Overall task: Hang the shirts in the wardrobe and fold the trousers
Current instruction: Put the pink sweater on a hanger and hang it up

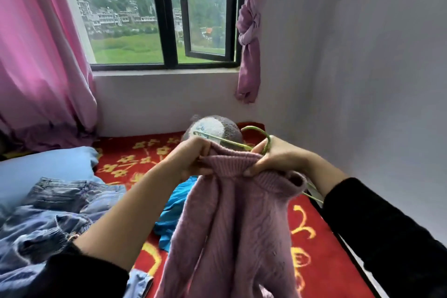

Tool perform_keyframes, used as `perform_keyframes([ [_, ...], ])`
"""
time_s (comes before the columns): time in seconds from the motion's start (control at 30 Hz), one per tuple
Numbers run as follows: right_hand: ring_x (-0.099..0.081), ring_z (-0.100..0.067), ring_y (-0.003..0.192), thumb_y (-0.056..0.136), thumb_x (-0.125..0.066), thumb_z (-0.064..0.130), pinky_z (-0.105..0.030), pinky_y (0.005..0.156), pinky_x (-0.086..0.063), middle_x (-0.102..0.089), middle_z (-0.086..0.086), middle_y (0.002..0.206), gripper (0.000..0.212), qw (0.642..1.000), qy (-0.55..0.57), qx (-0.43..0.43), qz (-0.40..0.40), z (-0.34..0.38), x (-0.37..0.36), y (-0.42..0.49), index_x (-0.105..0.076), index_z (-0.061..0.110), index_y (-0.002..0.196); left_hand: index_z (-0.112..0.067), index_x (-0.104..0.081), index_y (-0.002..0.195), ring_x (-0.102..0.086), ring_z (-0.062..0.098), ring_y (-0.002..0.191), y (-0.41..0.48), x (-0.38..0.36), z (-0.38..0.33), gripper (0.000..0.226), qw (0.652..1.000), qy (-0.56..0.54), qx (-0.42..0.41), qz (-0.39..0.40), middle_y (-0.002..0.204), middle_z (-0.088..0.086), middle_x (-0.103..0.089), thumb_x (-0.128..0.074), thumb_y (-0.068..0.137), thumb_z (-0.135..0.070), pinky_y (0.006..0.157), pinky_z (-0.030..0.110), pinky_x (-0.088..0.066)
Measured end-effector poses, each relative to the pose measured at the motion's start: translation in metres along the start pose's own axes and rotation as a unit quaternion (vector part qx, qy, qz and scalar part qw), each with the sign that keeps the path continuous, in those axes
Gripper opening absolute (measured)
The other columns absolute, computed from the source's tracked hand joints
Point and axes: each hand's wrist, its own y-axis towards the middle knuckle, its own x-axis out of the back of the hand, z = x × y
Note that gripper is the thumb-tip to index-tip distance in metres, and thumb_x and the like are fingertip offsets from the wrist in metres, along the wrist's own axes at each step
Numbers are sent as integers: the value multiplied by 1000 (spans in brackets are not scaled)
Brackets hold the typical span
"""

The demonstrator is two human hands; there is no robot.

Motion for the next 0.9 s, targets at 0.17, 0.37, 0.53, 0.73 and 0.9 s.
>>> perform_keyframes([
  [0.17, -46, -8, 50, 93, -52, 52, -22, 46, -37, -53, 9, 55, 29, 994, 69, -58, -62, -22, -32, 3, -65, 30, 107, -11, -52, 62, -45, 12, 42, 8, -6, 33, 16, 997, -15, 46, -54, 53, 1, -48, -38, 60, -5, 44, 18, -42],
  [0.37, -24, -7, 37, 104, -33, 38, -16, 35, -18, -33, 5, 47, 40, 897, 367, 26, -244, 25, 0, -9, -60, 13, 120, -10, -50, 29, -36, 13, 26, 4, -18, 34, 35, 997, -44, 50, -42, 34, 4, -40, -28, 53, 2, 41, 9, -34],
  [0.53, -9, -14, 52, 101, -43, 35, -23, 42, -8, -19, 2, 51, 33, 832, 471, 131, -263, 53, 20, -25, -68, 14, 94, -13, -48, 35, -42, 18, 35, 16, -19, 50, 39, 994, -51, 37, -92, 44, 6, -44, -33, 67, 2, 44, 18, -39],
  [0.73, -13, -8, 41, 99, -45, 33, -18, 36, -12, -18, 5, 45, 34, 787, 539, 150, -260, 50, 15, -24, -68, 15, 83, -12, -66, 73, -61, 24, 65, 20, -16, 58, 14, 993, -22, 14, -119, 70, 9, -65, -63, 85, -19, 70, 35, -53],
  [0.9, -14, -7, 39, 100, -43, 31, -18, 35, -12, -18, 5, 42, 36, 768, 557, 150, -278, 48, 18, -26, -66, 14, 78, -16, -66, 86, -65, 25, 77, 24, -3, 60, 11, 988, -15, -3, -152, 83, 9, -68, -61, 90, -24, 81, 41, -54],
])
